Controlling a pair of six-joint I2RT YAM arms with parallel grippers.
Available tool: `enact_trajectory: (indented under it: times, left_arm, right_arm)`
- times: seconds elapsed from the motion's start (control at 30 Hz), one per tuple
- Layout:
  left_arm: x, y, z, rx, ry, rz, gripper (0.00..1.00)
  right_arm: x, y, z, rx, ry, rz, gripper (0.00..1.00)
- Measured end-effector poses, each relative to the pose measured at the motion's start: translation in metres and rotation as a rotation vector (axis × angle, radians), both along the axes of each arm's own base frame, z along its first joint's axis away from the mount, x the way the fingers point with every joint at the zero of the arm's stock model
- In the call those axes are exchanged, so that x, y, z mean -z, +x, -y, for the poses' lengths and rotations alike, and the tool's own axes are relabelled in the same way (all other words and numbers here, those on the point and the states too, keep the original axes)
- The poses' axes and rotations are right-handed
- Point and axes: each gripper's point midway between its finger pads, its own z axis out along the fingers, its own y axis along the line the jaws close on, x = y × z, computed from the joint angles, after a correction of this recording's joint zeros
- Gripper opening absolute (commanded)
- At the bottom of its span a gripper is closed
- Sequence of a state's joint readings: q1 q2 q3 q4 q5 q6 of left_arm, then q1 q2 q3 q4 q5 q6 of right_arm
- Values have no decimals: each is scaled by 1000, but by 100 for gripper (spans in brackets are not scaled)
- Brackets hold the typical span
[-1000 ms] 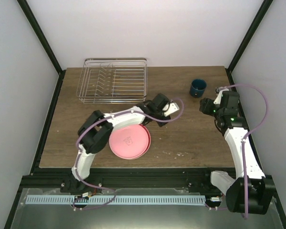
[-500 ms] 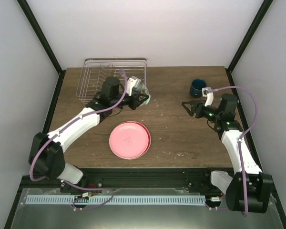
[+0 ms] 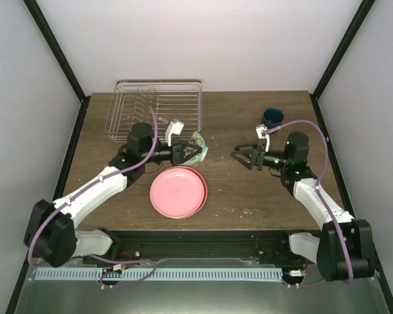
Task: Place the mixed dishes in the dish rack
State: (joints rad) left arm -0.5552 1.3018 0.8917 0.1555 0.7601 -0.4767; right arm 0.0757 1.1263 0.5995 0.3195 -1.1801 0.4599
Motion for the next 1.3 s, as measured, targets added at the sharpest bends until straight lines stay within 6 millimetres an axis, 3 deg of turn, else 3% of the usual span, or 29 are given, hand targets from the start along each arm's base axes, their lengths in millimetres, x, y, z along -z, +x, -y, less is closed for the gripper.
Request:
enact_trajectory:
  times: [0.2,0.87,1.3]
  left_arm:
    - [-15,-11,-3,15,-72,12,0]
    - [-6,-13,-11,-110,-82,38,0]
    - [-4,-6,-12,-145,-92,36,0]
  right_arm:
    - [14,2,-28,-49,3,-49,79]
    - [13,0,-92,-104,78,-55,77]
    - [19,-1,-109,-158,121,-71,76]
